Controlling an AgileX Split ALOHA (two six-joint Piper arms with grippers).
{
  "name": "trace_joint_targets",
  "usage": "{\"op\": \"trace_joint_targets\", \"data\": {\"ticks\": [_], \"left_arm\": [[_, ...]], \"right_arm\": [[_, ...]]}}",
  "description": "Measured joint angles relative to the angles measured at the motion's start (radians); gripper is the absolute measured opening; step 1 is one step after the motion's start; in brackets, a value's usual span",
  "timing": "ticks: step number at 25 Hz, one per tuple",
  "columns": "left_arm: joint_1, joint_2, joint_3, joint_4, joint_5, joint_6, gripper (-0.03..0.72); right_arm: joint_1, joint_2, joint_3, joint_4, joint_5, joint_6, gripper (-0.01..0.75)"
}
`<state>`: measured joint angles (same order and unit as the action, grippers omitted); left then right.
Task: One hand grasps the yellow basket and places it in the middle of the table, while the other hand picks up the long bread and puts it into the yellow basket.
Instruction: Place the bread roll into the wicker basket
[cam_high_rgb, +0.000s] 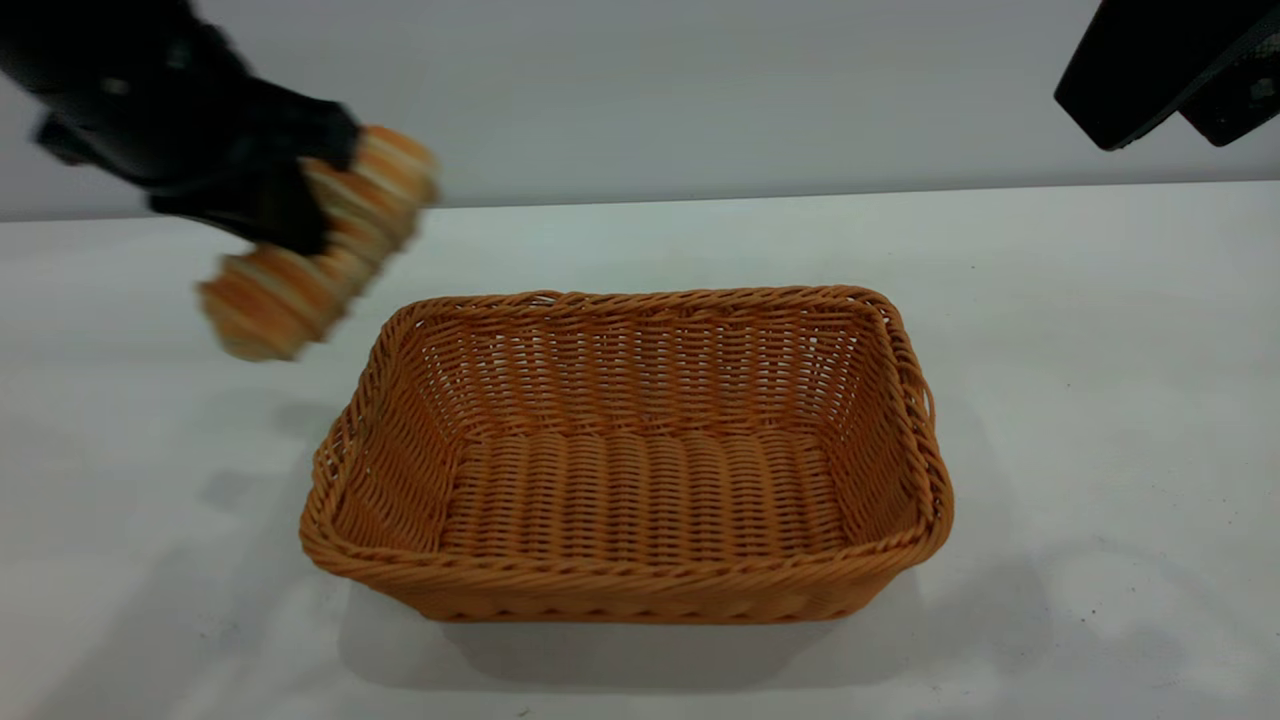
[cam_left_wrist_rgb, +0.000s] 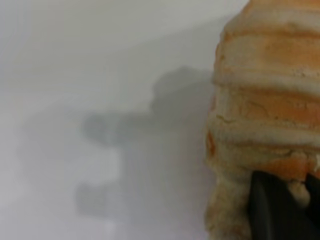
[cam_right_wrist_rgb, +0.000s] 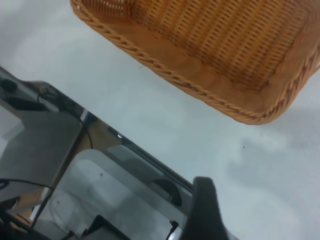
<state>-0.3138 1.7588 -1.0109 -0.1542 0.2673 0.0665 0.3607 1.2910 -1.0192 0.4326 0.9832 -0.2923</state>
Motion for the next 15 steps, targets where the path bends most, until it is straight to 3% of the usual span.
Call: {"op": "trace_joint_targets", "data": {"ticks": [9,12,15], "left_arm": [[-0.2,0.116,0.005,-0.007,-0.12,0.0,0.09],[-0.234,0.162,0.005,-0.007,-0.158,0.0,0.179],[-0.24,0.176,0.005,-0.007,-0.181,0.0,0.362]], "right_arm": [[0.0,0.0,0.0,-0.003,0.013,0.0,0.589],[0.0,-0.005,0.0,-0.007,0.022,0.0,0.589],[0.0,-0.033,0.0,-0.033,0.025,0.0,0.589]]}}
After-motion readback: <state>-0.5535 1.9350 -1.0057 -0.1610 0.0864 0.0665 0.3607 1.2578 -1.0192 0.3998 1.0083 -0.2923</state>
